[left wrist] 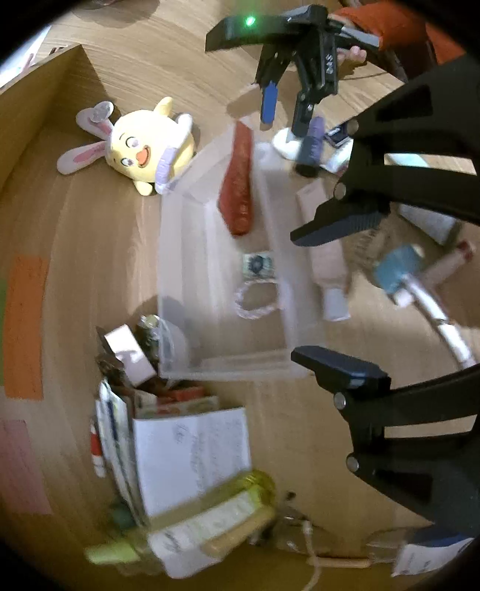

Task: Organize objects
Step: 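Lower the braided cord into the clear box and open the left tool, then grasp the white pen with the left tool while the right tool grasps the white tape roll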

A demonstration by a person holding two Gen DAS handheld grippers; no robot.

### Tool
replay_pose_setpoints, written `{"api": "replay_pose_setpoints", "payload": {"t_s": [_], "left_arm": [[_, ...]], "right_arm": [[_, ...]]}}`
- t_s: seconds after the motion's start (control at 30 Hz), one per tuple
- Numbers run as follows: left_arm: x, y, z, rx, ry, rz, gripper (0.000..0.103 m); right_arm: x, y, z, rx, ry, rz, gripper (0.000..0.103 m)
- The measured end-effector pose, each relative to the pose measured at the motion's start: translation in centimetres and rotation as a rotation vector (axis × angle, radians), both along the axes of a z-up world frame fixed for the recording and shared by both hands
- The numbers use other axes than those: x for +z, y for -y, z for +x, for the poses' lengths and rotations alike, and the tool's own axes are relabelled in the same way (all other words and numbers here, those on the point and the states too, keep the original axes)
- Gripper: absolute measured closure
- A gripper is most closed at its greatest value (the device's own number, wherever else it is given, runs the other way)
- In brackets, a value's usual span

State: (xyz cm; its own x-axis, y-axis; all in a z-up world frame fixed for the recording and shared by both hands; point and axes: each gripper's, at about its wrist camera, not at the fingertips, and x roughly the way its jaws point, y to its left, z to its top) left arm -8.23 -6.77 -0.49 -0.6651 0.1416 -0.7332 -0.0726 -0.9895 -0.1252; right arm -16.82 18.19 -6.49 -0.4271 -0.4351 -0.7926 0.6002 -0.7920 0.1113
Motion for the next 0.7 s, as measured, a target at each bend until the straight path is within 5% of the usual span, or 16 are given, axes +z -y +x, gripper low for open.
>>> {"api": "replay_pose_setpoints", "payload": {"t_s": [0.3, 0.7], "left_arm": [[-2.3, 1.3, 4.0, 0.019, 0.039, -0.016, 0.037], [-6.2, 1.9, 6.2, 0.027, 0.104, -0.010, 0.035]], "right_arm": [[-0.2, -0.4, -1.1, -0.051, 0.058, -0.061, 0.053], [-0.8, 0.3, -0.5, -0.034, 0.006, 0.012, 0.061]]}}
